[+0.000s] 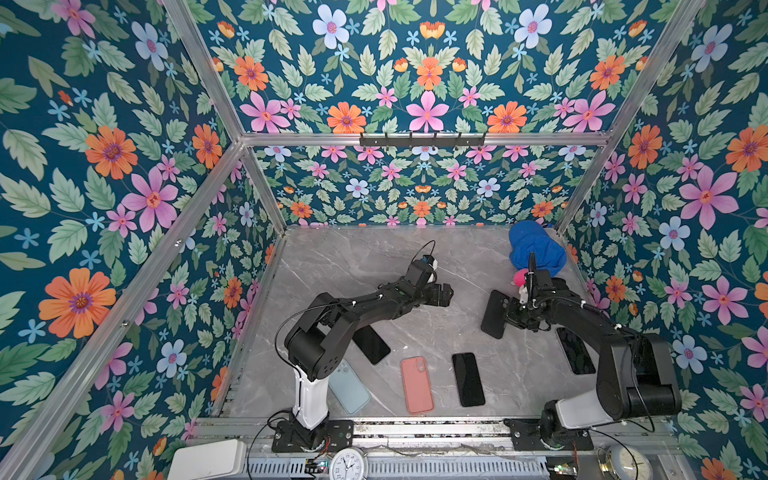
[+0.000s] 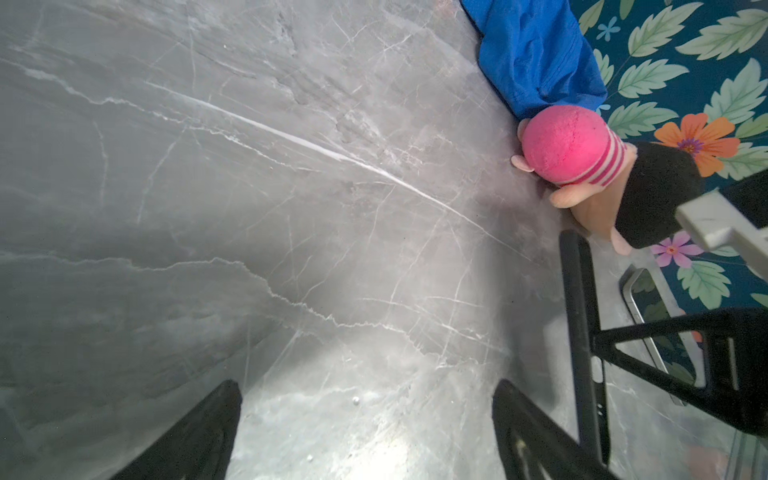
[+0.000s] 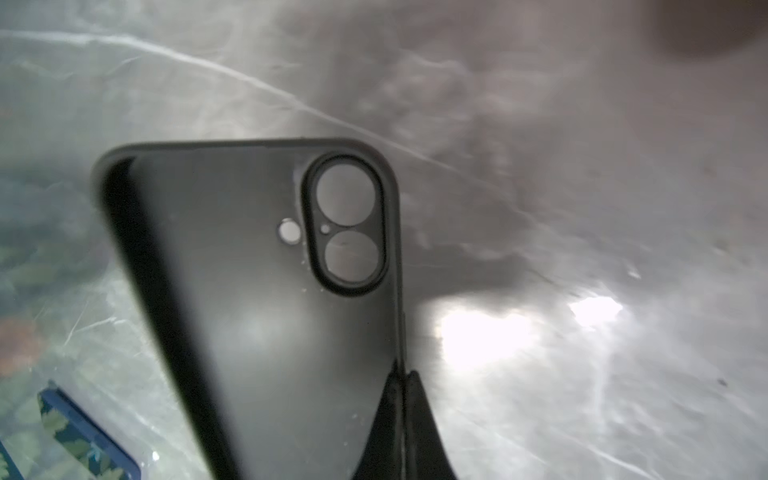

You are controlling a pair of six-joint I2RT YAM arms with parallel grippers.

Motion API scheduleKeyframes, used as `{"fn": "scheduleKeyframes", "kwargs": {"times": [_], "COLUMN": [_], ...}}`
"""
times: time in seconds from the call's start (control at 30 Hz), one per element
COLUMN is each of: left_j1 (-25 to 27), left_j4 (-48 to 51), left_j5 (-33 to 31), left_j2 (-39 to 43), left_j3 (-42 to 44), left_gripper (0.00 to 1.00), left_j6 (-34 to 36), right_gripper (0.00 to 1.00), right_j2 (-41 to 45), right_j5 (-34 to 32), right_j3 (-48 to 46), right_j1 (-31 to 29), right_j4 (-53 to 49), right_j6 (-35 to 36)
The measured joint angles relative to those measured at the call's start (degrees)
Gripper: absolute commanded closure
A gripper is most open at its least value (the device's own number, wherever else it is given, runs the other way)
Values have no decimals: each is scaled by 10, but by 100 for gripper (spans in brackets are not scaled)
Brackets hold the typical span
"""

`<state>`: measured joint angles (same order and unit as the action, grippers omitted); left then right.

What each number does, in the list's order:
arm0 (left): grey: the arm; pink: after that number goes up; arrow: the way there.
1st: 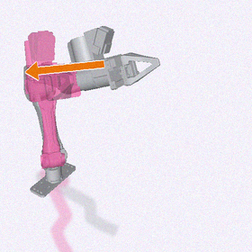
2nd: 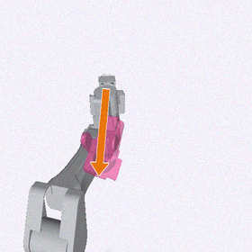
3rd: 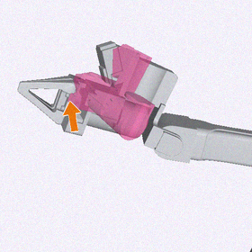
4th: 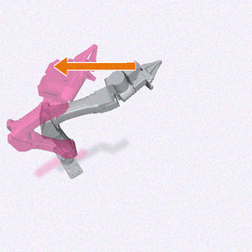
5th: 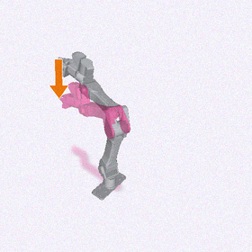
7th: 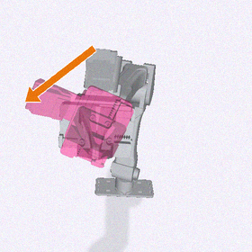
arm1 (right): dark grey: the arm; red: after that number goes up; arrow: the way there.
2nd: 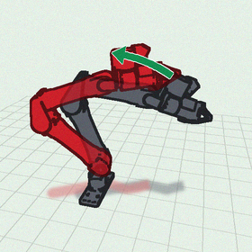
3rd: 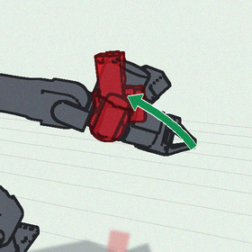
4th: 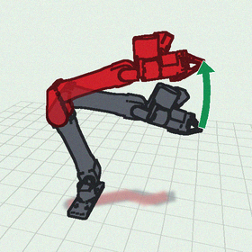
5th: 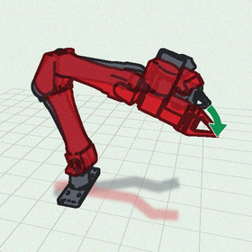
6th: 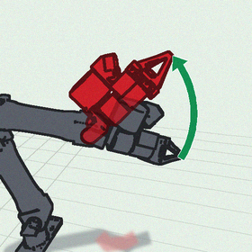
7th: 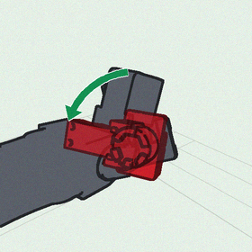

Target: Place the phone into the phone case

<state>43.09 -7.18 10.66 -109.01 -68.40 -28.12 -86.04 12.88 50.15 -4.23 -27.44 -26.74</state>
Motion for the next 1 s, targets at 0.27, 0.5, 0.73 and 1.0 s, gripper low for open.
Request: {"fn": "scheduleKeyframes", "kwargs": {"times": [0.27,0.5,0.73,1.0], "left_j1": [-3,-5,-7,-7], "left_j4": [-2,-6,-9,-10], "left_j5": [1,1,5,15], "left_j2": [24,38,39,38], "left_j3": [33,57,64,60], "left_gripper": [4,4,4,4], "left_j6": [-4,-14,-15,-14], "right_gripper": [99,95,85,68], "right_j2": [-129,-229,-243,-174], "right_j5": [0,4,4,-5], "right_j3": [127,216,227,200], "right_j1": [-78,-127,-131,-132], "right_j4": [-21,-53,-67,-80], "right_j6": [54,94,100,91]}}
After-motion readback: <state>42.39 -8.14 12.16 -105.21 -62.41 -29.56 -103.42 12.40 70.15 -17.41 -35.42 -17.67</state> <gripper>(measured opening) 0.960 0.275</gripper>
